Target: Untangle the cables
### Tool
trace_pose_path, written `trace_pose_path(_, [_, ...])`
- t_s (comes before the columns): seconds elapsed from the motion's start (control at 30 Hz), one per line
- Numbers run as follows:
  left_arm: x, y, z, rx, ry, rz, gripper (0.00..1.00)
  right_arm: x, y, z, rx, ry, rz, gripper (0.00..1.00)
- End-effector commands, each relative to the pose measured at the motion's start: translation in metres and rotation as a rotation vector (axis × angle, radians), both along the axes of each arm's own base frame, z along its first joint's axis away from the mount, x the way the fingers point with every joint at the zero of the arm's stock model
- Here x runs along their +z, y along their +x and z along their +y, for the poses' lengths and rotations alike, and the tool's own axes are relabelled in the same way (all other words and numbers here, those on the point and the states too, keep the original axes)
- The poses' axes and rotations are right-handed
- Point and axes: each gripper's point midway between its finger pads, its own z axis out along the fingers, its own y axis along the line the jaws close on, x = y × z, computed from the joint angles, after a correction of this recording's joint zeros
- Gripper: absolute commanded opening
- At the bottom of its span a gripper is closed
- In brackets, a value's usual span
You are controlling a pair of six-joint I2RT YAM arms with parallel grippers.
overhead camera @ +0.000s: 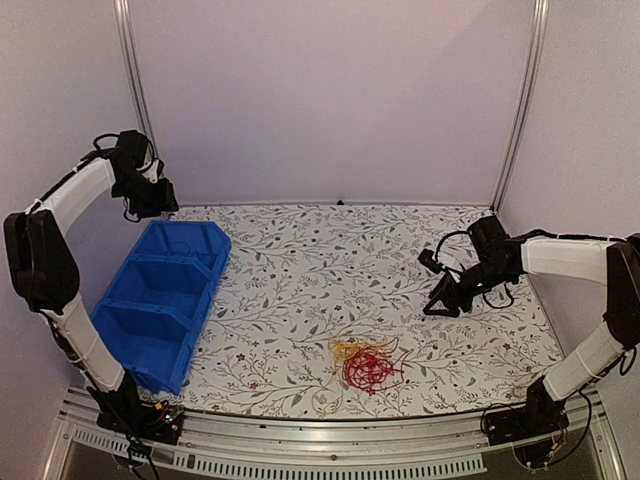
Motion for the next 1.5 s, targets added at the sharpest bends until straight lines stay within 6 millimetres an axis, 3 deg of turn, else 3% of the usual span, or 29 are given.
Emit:
trace_pose_path(0.0, [-0.009, -0.028, 0.005, 0.013, 0.009, 0.052, 0.50, -0.001, 0.000, 0.001, 0.010, 0.013, 0.013, 0.58])
trace_pose_path(0.1, [-0.026, -0.033, 0.005, 0.001, 0.013, 0.068, 0.47, -0.002, 0.000, 0.002, 0.013, 0.015, 0.022, 0.58])
trace_pose_path(0.27, [-0.047, -0.026, -0.005, -0.032, -0.017, 0.171, 0.43, -0.004, -0.001, 0.003, 0.017, 0.017, 0.045, 0.58])
trace_pose_path(0.37, [-0.039, -0.004, -0.021, -0.108, -0.054, 0.092, 0.45, -0.004, -0.001, 0.003, 0.016, 0.015, 0.042, 0.59])
trace_pose_path(0.47, [-0.024, 0.022, -0.049, -0.230, -0.252, 0.006, 0.46, -0.001, -0.001, 0.003, 0.016, 0.017, 0.030, 0.59])
trace_pose_path(0.53, [-0.005, 0.030, -0.078, -0.327, -0.430, -0.053, 0.46, -0.001, 0.000, 0.003, 0.014, 0.016, 0.033, 0.59])
trace_pose_path(0.6, [0.019, 0.023, -0.108, -0.416, -0.706, -0.108, 0.47, -0.002, -0.001, 0.002, 0.012, 0.011, 0.033, 0.59])
trace_pose_path(0.7, [0.058, 0.015, -0.127, -0.502, -1.024, -0.222, 0.47, 0.000, -0.001, 0.000, 0.008, 0.009, 0.021, 0.59])
trace_pose_path(0.83, [0.091, -0.007, -0.130, -0.547, -1.193, -0.303, 0.49, 0.001, -0.001, 0.000, 0.008, 0.010, 0.015, 0.59])
trace_pose_path(0.97, [0.151, -0.037, -0.121, -0.571, -1.484, -0.504, 0.51, -0.001, -0.001, 0.001, 0.013, 0.010, 0.027, 0.59])
trace_pose_path(1.03, [0.171, -0.044, -0.119, -0.575, -1.613, -0.521, 0.51, -0.002, -0.001, 0.002, 0.015, 0.010, 0.031, 0.60])
trace_pose_path(1.13, [0.193, -0.046, -0.128, -0.618, -1.506, -0.591, 0.52, -0.003, -0.001, 0.002, 0.018, 0.010, 0.038, 0.60])
trace_pose_path(1.23, [0.187, -0.030, -0.132, -0.552, -1.304, -0.560, 0.52, -0.003, -0.002, 0.001, 0.015, 0.007, 0.036, 0.60])
trace_pose_path(1.33, [0.158, -0.002, -0.120, -0.375, -0.966, -0.493, 0.53, -0.001, -0.001, 0.000, 0.014, 0.005, 0.022, 0.60])
trace_pose_path(1.4, [0.125, 0.009, -0.097, -0.230, -0.661, -0.405, 0.53, -0.001, -0.001, 0.000, 0.013, 0.004, 0.017, 0.60])
trace_pose_path(1.47, [0.097, 0.007, -0.067, -0.116, -0.422, -0.314, 0.51, -0.001, -0.001, 0.000, 0.016, 0.003, 0.019, 0.60])
